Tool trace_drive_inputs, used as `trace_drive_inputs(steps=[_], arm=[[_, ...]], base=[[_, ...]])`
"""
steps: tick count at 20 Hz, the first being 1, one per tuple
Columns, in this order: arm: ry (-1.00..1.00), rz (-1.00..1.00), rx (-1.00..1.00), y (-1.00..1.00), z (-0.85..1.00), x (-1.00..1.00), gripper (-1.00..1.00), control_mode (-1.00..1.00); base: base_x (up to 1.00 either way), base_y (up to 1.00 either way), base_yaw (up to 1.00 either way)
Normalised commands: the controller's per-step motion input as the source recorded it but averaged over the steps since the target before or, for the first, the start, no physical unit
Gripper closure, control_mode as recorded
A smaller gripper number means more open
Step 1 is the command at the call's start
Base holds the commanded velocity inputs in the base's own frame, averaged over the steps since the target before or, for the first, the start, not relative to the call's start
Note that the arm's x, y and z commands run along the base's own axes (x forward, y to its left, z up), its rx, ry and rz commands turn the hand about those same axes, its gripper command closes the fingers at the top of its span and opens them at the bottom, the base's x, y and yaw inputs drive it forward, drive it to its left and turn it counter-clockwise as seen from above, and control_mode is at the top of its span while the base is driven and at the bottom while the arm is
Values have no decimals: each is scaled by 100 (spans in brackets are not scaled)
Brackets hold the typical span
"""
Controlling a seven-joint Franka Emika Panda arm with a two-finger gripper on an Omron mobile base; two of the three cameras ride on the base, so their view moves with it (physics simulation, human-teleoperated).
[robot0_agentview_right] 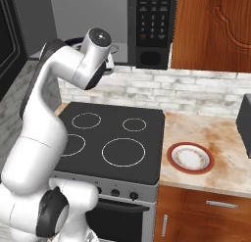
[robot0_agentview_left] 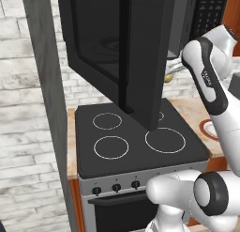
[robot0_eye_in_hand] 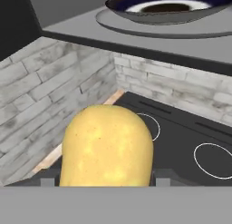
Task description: Pick the potato from the counter and place it in the microwave. Then turn on the microwave.
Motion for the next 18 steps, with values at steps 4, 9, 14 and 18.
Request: trace_drive_inputs(steps=[4,9,14,18], arm=[[0,4,0,20,73,35,100,-100],[-1,4,0,18,58,44,100,-100],[-9,3,0,5,13,46,100,-100],[-9,3,1,0,0,41,100,-100]], base=[[0,0,0],[0,0,0],[0,0,0],[0,0,0]])
